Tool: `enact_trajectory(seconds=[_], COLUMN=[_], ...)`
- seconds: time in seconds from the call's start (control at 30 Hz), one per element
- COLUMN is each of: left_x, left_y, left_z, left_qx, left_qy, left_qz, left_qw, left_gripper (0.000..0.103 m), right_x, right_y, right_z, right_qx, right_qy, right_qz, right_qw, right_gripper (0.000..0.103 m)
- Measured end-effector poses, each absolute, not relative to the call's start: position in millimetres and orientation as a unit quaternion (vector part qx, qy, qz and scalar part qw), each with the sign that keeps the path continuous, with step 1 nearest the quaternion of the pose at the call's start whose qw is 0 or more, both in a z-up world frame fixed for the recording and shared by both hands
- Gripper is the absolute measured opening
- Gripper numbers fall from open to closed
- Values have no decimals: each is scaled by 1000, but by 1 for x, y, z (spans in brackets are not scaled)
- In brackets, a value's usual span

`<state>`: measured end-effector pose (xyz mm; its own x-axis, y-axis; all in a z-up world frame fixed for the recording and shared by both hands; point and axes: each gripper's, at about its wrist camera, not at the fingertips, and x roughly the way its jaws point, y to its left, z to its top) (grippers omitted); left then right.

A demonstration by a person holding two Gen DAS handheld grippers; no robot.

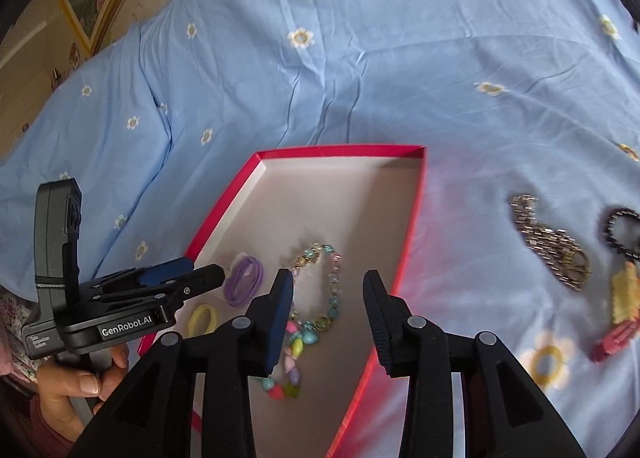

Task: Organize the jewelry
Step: 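Move both open tools back toward the remaining jewelry pile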

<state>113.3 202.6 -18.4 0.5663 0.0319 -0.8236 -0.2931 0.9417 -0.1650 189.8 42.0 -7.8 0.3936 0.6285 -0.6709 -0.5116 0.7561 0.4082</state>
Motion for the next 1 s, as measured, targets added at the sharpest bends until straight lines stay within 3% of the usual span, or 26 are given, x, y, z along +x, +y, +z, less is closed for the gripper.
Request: enact_trajectory(seconds=[0.2,0.5,1.0], left_x=[113,112,153], left_y=[183,158,52], left_z=[-8,-1,13], left_qx=[-133,-128,-66], left_qy=[448,450,448], left_qz=[77,56,-51], left_qw=[881,882,890], left_gripper=[68,68,69], right_x=[183,168,162], right_y=[4,-56,-166], right_z=[-4,-7,-18], right_qx=[91,113,168], right_qy=[429,427,424], right_qz=[316,273,174], right_qw=[842,855,873], right_gripper=[45,46,47])
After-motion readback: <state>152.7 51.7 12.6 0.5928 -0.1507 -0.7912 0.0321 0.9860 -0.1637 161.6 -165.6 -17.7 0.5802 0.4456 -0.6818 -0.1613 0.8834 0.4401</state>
